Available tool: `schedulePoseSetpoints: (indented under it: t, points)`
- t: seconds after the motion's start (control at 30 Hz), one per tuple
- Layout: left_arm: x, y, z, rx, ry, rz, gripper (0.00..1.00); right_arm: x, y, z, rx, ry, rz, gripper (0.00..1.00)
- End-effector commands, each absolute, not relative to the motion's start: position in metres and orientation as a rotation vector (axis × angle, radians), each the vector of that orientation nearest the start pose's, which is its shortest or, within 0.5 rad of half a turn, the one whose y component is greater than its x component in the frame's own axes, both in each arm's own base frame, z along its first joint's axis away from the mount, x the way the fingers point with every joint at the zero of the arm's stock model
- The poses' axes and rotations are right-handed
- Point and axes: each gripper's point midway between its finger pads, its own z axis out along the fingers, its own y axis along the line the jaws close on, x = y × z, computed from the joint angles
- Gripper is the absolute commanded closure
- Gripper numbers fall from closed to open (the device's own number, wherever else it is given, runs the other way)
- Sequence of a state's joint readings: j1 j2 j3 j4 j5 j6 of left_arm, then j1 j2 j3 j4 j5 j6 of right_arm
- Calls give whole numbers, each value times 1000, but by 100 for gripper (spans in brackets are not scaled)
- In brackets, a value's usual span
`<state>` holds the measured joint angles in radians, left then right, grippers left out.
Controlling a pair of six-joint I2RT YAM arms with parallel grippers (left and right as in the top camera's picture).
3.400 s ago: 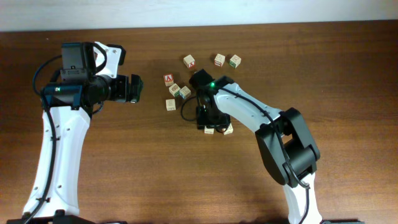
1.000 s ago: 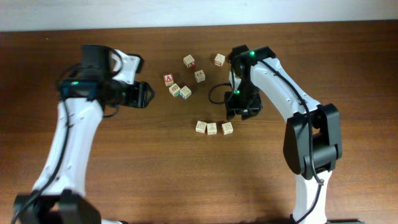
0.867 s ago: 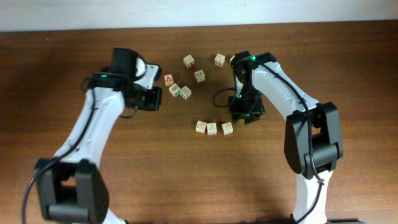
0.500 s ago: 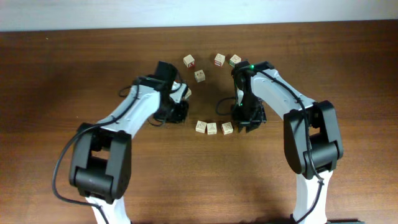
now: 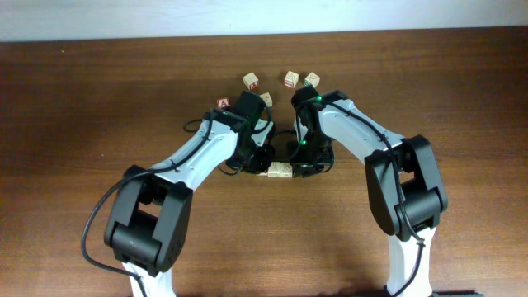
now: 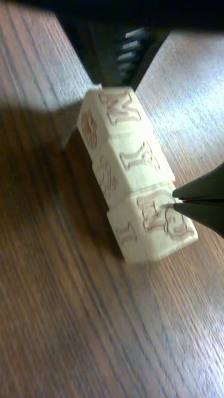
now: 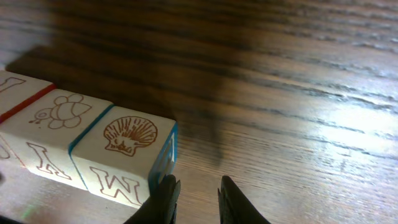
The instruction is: Rotate 3 blocks
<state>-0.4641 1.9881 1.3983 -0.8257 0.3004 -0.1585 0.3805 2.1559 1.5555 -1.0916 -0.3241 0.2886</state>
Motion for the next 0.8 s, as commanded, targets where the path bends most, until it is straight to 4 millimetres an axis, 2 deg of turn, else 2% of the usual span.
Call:
schedulePoseSetpoints:
  t: [0.0,0.07,0.1,0.2,0.3,0.37,0.43,0.5,0.57,0.63,0.7,0.77]
  points:
    - [331,-228,29,489,3022,-532,100,326,197,12,-170,3308,504,77]
    - [342,-219,35,452,3004,-509,100,331,198,15,-176,3294,509,77]
    - [353,-211,46,409,2982,-515,100,338,198,22,-203,3269,519,77]
    - [386,-173,101,249,2886,-519,100,355,199,42,-230,3217,479,77]
    - [403,-134,131,128,2816,-475,100,377,210,61,-251,3126,514,76]
    - [411,-106,138,53,2789,-387,100,389,225,65,-290,3051,538,76]
    - [417,-79,137,-22,2783,-310,100,399,253,64,-359,2962,526,76]
    - [419,-70,136,-49,2782,-285,100,404,262,58,-327,2929,418,77]
    - [421,-64,136,-61,2778,-248,99,399,281,47,-364,2908,350,82]
    - [421,-60,135,-68,2777,-211,99,397,284,36,-303,2910,240,89]
    - [421,-57,135,-72,2777,-194,99,395,288,29,-319,2898,187,95]
    - [421,-57,135,-72,2777,-191,98,396,288,27,-289,2901,185,96]
